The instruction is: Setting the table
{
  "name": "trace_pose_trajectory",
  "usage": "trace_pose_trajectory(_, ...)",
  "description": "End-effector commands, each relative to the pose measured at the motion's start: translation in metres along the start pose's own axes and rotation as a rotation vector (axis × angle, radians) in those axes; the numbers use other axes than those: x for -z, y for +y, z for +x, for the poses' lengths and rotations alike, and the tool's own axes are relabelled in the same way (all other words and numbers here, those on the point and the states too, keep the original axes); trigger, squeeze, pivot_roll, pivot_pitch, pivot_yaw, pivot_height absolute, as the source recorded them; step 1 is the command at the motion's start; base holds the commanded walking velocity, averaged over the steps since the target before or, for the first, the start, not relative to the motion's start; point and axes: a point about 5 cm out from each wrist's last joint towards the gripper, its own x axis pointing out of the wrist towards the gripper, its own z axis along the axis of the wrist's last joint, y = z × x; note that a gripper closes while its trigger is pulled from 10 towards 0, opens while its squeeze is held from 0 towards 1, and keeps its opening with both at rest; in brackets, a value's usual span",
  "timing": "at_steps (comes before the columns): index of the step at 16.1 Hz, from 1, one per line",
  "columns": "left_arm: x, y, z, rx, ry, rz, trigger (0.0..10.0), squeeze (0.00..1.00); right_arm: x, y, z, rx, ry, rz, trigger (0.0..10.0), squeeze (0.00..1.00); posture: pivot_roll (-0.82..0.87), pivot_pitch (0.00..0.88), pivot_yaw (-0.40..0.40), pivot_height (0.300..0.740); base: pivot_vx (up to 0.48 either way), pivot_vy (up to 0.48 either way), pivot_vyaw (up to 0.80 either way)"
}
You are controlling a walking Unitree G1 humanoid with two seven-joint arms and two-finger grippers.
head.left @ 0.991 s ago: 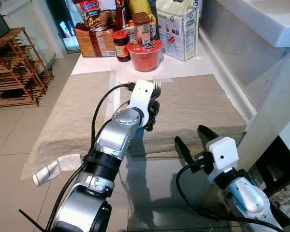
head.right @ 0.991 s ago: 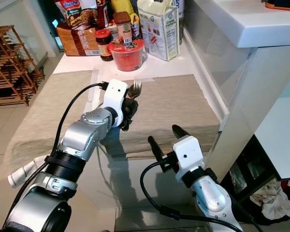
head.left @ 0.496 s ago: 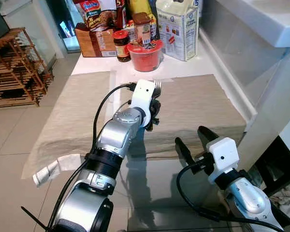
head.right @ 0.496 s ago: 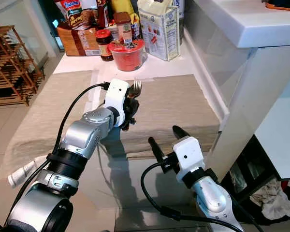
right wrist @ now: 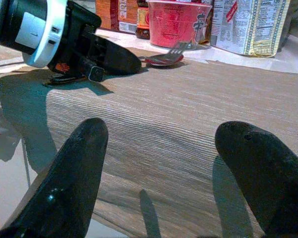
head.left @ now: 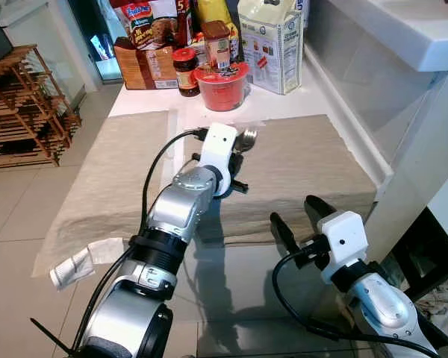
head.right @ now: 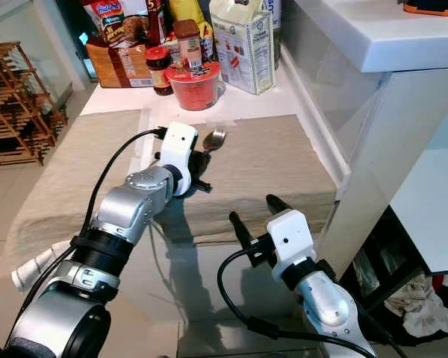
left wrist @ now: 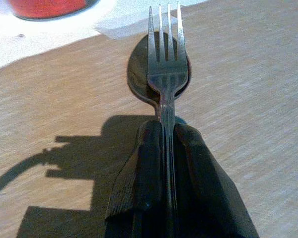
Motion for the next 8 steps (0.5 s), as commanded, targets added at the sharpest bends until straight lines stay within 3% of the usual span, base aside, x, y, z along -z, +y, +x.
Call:
trace_pose_trajectory(1,-0.005,0.009,-0.001,-0.038,-0.018,0.007,0.0,0.0,-0.009,0.001,0.002,-0.006,-0.029,-0.008,10.0,0.0,-0.2,0.001,0.128,0.74,0.0,0.0,0.0)
trace_pose_trajectory(8,-0.035,0.009,-0.008,-0.058,-0.169,-0.01,0.0,0.0,-0.005,-0.001,0.001,-0.003,-0.018,-0.005,10.0,0.0,-0.2,0.0,0.129,0.74,0.0,0.0,0.0)
